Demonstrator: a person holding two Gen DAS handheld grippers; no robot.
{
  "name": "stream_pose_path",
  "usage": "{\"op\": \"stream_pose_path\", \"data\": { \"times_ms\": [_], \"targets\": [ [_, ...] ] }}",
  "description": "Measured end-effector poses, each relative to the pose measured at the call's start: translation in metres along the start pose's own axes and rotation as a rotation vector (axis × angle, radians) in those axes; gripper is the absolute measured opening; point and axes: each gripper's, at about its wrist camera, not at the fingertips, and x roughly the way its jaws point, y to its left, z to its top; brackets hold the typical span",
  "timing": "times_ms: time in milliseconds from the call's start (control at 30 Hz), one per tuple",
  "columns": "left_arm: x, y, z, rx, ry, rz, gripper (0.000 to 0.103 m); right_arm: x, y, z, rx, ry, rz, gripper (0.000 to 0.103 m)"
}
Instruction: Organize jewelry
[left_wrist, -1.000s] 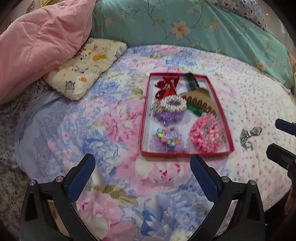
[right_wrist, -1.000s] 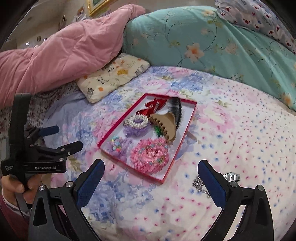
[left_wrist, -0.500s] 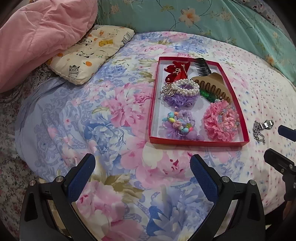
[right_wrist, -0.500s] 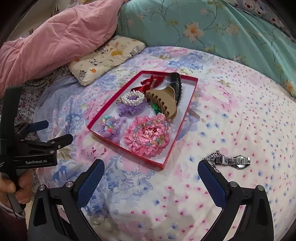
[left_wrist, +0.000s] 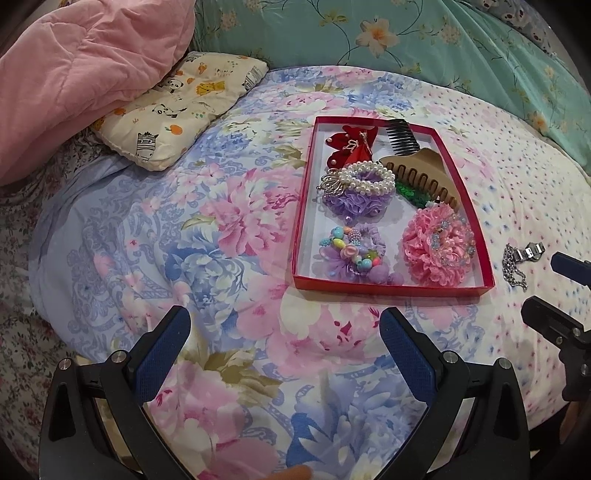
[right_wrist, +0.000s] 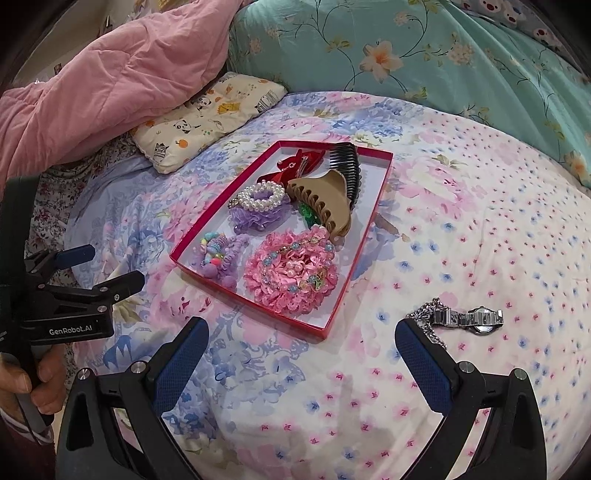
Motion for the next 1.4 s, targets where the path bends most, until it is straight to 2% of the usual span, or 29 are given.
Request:
{"op": "stream_pose_path", "data": {
  "times_ms": [1400],
  "targets": [
    [-0.0006, -0.0029, -0.0006, 0.005, -0.009, 0.0, 0.103, 0.0011, 0.0045, 0.0008, 0.006, -0.002, 0.02, 0.102]
  ]
}}
